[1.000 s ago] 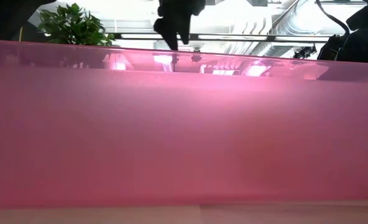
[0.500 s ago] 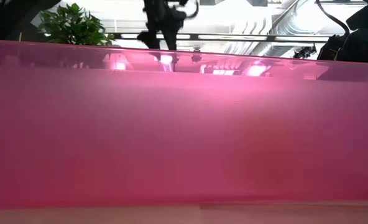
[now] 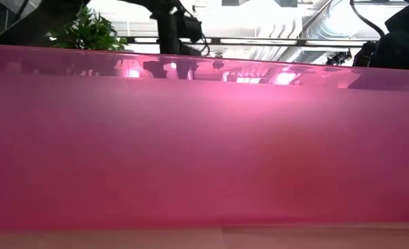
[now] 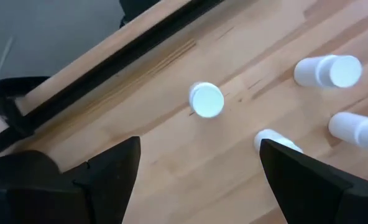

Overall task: Pick and place pill bottles into a basket
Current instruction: Put the white pill bottle into the red bin

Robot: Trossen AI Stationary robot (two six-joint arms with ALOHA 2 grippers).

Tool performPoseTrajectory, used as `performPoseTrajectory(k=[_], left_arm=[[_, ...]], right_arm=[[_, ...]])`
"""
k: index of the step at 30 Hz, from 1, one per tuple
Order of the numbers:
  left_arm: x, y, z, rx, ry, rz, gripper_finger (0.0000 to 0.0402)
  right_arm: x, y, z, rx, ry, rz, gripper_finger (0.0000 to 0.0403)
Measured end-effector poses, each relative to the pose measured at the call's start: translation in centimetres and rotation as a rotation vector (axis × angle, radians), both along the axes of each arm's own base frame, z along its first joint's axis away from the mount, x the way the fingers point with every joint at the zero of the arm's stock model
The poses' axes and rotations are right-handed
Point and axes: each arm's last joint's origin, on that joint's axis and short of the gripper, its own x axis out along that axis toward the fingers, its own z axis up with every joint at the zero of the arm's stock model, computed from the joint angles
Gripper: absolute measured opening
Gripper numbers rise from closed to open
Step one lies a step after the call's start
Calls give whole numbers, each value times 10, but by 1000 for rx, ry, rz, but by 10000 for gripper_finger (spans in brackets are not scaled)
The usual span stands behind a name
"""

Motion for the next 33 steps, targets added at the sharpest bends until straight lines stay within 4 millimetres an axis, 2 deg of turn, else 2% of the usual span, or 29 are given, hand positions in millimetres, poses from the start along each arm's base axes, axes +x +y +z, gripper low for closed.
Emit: performPoseTrajectory(k=[10, 19, 25, 33], left_arm=[[22, 18, -49, -103, 38, -25, 363], [30, 24, -74, -143, 81, -26, 363], [35, 24, -85, -189, 77, -33, 363], [37, 25, -87, -180, 68, -29, 363]], right_arm=[[0, 0, 0, 13, -1, -4, 312], [0, 0, 0, 7, 1, 3, 312], [0, 0, 0, -4, 3, 9, 312], [0, 0, 0, -11, 9, 12, 312]])
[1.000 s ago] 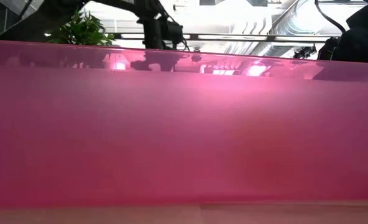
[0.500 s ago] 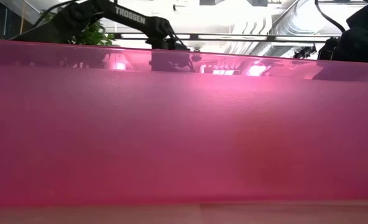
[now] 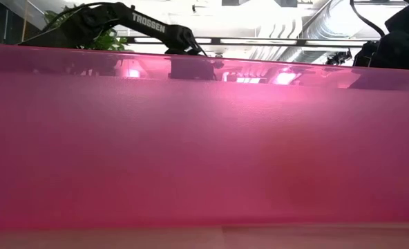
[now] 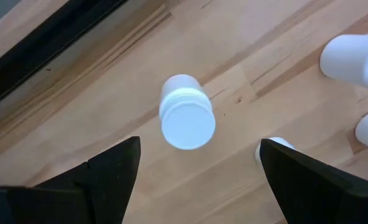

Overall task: Pick and place pill bottles into a basket
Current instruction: Put the white pill bottle into the red bin

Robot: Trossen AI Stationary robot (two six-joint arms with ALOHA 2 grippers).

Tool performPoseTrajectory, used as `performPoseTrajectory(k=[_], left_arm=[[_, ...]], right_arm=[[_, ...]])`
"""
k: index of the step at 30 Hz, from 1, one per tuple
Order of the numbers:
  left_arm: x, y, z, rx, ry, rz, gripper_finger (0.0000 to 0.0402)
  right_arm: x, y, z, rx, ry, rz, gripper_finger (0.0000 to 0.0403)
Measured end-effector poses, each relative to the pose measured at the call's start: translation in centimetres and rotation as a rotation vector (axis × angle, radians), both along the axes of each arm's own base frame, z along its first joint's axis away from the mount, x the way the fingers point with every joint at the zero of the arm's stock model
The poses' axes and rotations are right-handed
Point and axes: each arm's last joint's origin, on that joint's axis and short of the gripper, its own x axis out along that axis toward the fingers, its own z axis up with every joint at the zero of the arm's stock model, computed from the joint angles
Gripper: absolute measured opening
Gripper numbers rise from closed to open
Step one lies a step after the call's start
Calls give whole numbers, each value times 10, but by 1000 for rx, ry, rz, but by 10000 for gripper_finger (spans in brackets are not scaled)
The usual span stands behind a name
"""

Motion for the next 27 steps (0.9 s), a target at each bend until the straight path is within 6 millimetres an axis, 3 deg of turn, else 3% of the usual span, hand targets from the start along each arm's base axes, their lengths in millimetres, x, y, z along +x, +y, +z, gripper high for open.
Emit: performPoseTrajectory(k=[27], left_arm=[[0, -1, -1, -41, -14, 13, 363]], right_arm=[[0, 0, 0, 4, 2, -1, 312]])
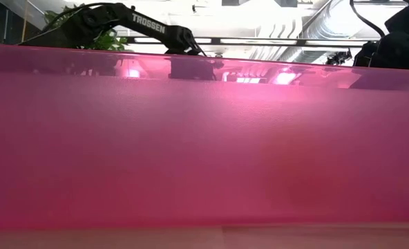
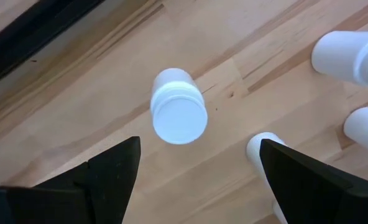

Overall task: Pick and place pill bottles into a basket
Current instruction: Put the white pill bottle into the red bin

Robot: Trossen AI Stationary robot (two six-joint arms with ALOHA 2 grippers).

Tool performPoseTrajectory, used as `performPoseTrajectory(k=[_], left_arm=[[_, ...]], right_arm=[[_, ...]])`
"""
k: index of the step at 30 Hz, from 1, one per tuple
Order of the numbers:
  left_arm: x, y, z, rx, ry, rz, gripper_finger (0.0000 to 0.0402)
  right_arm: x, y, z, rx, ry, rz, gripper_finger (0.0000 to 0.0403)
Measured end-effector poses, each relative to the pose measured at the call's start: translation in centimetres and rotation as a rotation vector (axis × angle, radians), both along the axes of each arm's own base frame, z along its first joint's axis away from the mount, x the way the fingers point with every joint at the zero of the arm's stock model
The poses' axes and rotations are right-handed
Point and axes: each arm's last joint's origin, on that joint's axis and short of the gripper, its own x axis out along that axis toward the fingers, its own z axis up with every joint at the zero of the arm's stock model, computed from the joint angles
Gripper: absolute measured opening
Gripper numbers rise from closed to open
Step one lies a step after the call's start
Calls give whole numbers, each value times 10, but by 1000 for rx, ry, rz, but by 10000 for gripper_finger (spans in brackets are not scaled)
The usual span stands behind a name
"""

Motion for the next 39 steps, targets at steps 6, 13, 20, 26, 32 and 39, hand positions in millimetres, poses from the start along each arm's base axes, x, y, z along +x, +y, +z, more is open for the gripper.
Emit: performPoseTrajectory(k=[6, 13, 20, 26, 32, 39], left_arm=[[0, 0, 0, -4, 5, 0, 363], [-3, -2, -20, -42, 64, 4, 363], [2, -2, -35, -34, 46, -4, 363], [9, -1, -35, 14, 2, -13, 363], [8, 1, -36, 54, 24, -10, 363], [8, 1, -37, 64, 27, -10, 363]], right_arm=[[0, 0, 0, 0, 0, 0, 312], [0, 0, 0, 0, 0, 1, 312], [0, 0, 0, 0, 0, 1, 312], [0, 0, 0, 0, 0, 0, 312], [0, 0, 0, 7, -1, -3, 312], [0, 0, 0, 6, -1, -4, 312]])
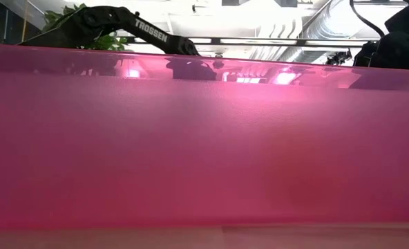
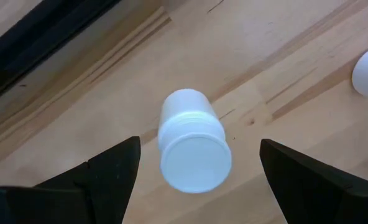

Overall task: Pick and place pill bottles into a basket
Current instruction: Put the white pill bottle into the red bin

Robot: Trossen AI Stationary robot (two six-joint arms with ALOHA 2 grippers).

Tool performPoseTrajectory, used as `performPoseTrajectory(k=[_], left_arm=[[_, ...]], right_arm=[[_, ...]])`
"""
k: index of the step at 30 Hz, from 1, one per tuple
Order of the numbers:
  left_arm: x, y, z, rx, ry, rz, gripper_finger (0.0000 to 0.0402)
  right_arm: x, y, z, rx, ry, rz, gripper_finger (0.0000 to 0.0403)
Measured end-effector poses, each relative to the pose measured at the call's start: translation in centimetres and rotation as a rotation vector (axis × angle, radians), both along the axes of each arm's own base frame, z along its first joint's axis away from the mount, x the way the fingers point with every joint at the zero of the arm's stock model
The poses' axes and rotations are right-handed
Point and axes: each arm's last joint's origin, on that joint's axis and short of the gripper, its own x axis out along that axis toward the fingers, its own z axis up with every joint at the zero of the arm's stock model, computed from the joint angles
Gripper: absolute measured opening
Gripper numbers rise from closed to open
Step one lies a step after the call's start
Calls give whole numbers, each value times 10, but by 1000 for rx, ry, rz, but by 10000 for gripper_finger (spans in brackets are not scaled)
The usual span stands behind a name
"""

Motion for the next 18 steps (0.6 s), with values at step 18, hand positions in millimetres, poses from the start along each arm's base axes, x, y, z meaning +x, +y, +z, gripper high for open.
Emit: performPoseTrajectory(k=[18], left_arm=[[0, -1, -20, -10, 11, -1, 363]], right_arm=[[0, 0, 0, -1, 0, -3, 312]])
